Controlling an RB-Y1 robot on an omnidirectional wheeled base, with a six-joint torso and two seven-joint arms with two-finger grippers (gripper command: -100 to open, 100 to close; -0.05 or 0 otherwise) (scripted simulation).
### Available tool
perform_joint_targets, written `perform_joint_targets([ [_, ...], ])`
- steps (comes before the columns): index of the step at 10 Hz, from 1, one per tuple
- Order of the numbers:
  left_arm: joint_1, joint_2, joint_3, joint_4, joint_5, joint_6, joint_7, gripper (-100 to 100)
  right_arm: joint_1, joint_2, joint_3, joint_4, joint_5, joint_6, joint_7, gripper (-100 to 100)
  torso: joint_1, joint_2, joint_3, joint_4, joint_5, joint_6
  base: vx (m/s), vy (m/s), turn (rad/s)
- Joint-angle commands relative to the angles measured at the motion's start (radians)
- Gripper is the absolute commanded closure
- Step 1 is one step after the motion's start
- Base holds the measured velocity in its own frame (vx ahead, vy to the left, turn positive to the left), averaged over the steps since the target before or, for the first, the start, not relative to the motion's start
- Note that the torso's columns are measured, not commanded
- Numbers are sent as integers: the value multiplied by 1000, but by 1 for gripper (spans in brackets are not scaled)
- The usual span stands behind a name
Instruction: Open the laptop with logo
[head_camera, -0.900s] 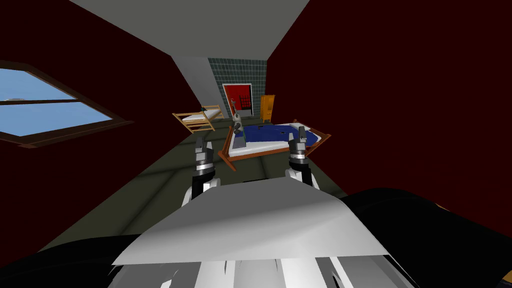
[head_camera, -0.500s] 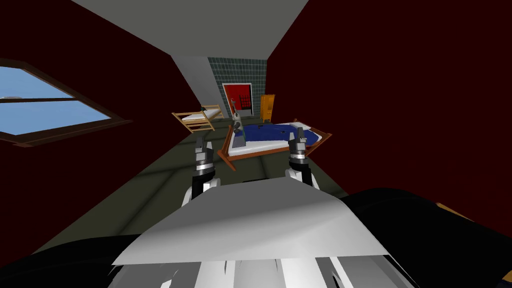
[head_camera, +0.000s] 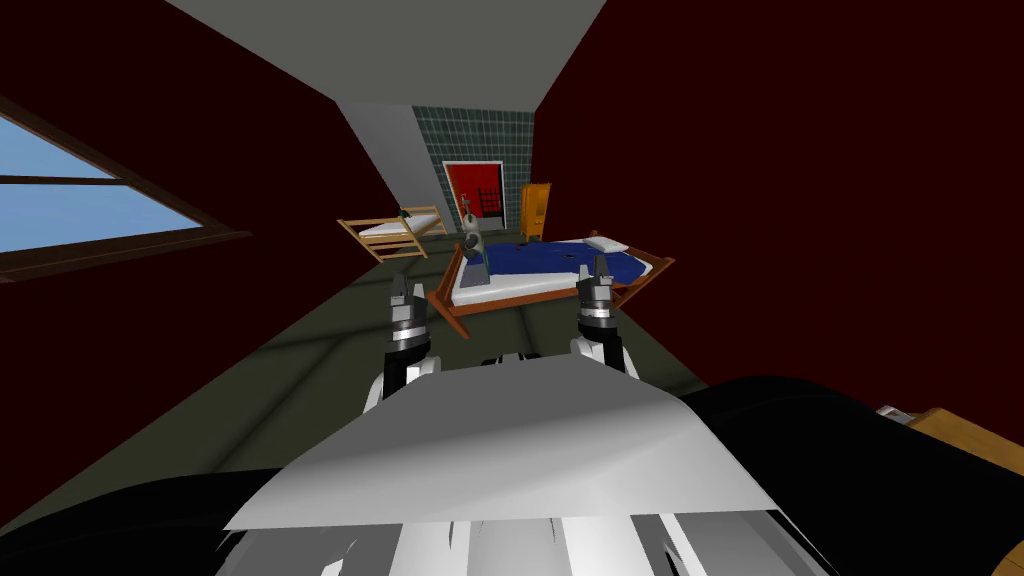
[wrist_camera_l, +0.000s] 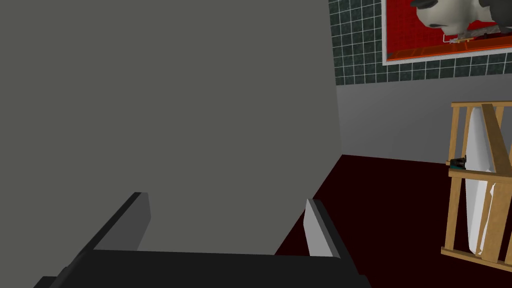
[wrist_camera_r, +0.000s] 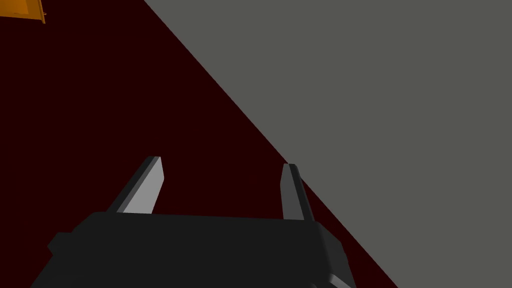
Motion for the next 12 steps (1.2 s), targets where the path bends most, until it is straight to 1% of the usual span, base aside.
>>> perform_joint_targets([
  [1,-6,40,7,4,-4,16,-4,-100,0,0,0,0,0,0,0,0,0,74,-148,74,0,0,32,-19,-20],
  [2,-11,55,12,7,-7,26,-7,-100,0,0,0,0,0,0,0,0,-1,106,-217,106,0,0,52,-39,-24],
  [3,-22,80,25,14,-15,52,-14,-100,0,0,0,0,0,0,0,0,-1,115,-237,116,0,0,80,-60,-33],
  [4,-28,90,32,18,-19,68,-19,-100,0,0,0,0,0,0,0,0,-2,116,-242,119,-1,0,94,-92,-36],
  [5,-43,104,49,27,-29,104,-28,-100,0,0,0,0,0,0,0,0,-3,118,-243,120,-1,0,110,-114,-54],
  [9,-75,112,86,47,-51,182,-50,-100,0,0,0,0,0,0,0,0,2,122,-241,121,1,0,114,-86,-36],
  [12,-98,113,113,62,-67,238,-65,-100,0,0,0,0,0,0,0,0,-1,121,-241,121,0,0,82,-73,-36],
])
